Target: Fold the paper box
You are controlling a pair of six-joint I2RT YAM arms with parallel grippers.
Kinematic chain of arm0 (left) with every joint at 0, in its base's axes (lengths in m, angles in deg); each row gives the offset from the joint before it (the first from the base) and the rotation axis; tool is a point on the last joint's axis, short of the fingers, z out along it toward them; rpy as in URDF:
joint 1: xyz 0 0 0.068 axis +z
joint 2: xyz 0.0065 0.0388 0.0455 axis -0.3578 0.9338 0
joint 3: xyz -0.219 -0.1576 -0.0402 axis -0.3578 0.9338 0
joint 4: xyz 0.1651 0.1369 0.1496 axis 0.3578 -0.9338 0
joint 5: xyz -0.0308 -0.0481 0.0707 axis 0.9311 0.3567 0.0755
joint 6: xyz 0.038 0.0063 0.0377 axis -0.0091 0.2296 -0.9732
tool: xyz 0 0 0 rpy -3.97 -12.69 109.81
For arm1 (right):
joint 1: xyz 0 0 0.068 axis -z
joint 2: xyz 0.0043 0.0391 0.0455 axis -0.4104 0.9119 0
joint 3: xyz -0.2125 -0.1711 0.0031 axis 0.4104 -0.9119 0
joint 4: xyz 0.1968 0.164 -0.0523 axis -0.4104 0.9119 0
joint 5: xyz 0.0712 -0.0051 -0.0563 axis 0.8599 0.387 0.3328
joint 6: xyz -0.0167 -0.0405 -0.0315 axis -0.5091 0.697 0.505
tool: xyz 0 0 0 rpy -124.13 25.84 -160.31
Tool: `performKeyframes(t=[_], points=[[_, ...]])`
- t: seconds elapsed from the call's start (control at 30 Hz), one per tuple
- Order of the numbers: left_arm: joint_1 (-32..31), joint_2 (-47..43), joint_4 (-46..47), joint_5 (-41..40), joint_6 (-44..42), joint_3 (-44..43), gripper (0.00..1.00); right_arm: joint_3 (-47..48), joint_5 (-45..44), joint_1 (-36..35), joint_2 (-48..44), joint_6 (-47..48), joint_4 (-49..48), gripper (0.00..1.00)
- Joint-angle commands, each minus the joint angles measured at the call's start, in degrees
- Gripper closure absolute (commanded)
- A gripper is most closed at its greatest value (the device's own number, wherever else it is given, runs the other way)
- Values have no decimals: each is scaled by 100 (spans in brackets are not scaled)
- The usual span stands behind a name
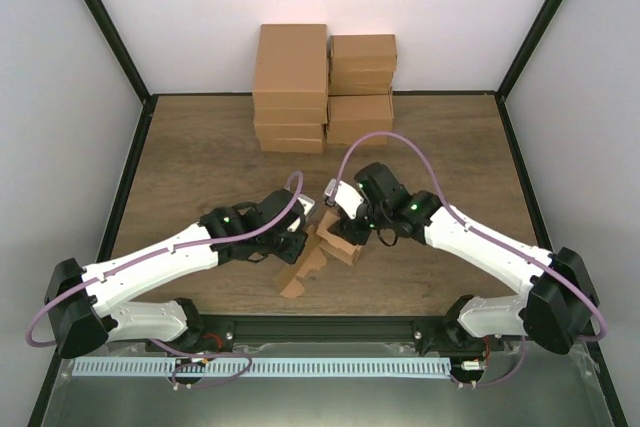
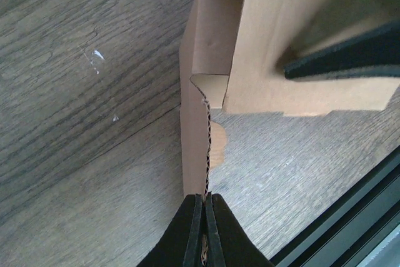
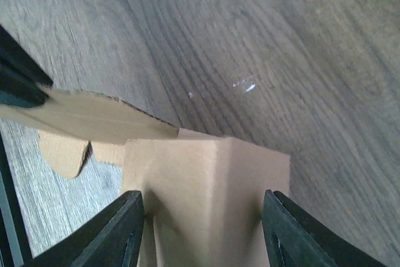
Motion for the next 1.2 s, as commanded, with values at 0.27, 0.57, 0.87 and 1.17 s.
performKeyframes(t=[0.27, 0.57, 0.87, 1.17], points=[[-16, -94, 280, 80, 102, 75, 96, -504, -895, -297, -390, -205, -468, 47], [-10, -50, 359, 159, 102, 76, 96, -528, -1080, -529, -462, -42, -481, 47], [-10, 8, 378, 170, 94, 74, 96, -518, -1503, -795, -264, -3, -468, 48], [-9, 14, 436, 169, 133, 101, 96, -845, -2432, -941, -69, 135, -801, 52]])
